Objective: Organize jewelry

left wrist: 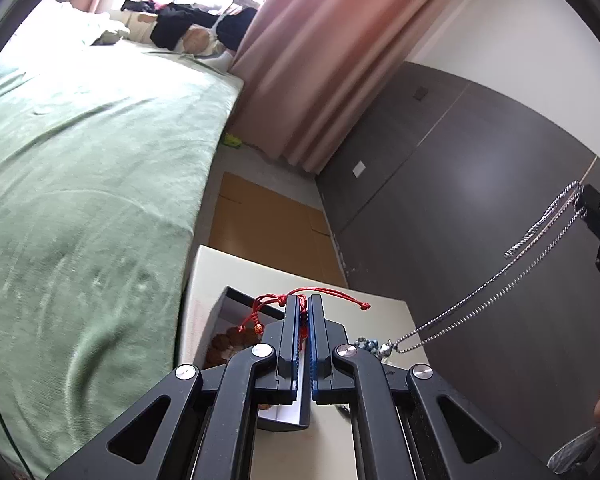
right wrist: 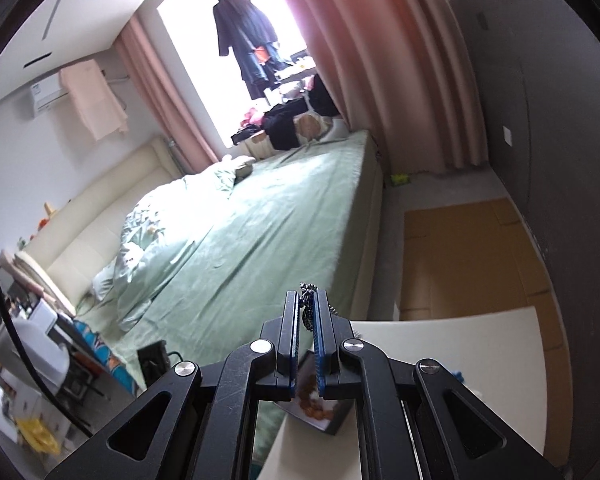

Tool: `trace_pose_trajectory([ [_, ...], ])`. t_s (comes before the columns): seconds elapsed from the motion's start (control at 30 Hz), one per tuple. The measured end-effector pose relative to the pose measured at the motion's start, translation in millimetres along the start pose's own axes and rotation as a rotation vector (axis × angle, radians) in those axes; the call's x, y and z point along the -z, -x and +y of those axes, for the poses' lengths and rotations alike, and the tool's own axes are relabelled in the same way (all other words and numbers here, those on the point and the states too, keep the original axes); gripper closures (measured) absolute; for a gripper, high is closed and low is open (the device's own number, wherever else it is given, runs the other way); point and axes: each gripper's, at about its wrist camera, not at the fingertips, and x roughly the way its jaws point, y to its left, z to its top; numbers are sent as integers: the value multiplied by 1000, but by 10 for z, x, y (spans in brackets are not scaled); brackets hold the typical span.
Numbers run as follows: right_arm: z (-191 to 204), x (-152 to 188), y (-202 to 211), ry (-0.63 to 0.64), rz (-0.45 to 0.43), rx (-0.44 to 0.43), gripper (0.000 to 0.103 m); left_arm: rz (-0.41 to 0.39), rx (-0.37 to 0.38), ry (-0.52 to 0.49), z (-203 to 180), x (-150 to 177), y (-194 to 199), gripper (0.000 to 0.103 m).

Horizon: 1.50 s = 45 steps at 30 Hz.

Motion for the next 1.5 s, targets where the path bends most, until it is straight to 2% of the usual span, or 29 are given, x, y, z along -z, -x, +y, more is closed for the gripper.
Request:
trace_pose_trajectory([
  [0.2,239,-52,-197,31,18,-24,96,-8,3,16,105,-45,73,100],
  [0.47,273,108,-503,22,68,-49,96,-18,-3,52,257,-94,124,100],
  [0.67,224,386,-875,1,142,-69,96,-21,-13,82,358,-117,141,100],
  [1.0,-83,904,-1445,-93,269,-104,96,-3,-48,102,486,-116,95,100],
  [1.27,-270,1197,-1707,-131,311,-112,94,5,-64,99,508,-107,57,100],
  [1.33,-311,1232,-1742,-140,330,-105,90,10,-65,89,477,-96,39,100],
  [1.4,-351,1239,-1713,-154,336,-108,65,20,-64,66,410,-74,-5,100],
  [1.5,-372,1204,-1511,-132,283,-57,45,33,-61,37,311,-47,-47,100],
])
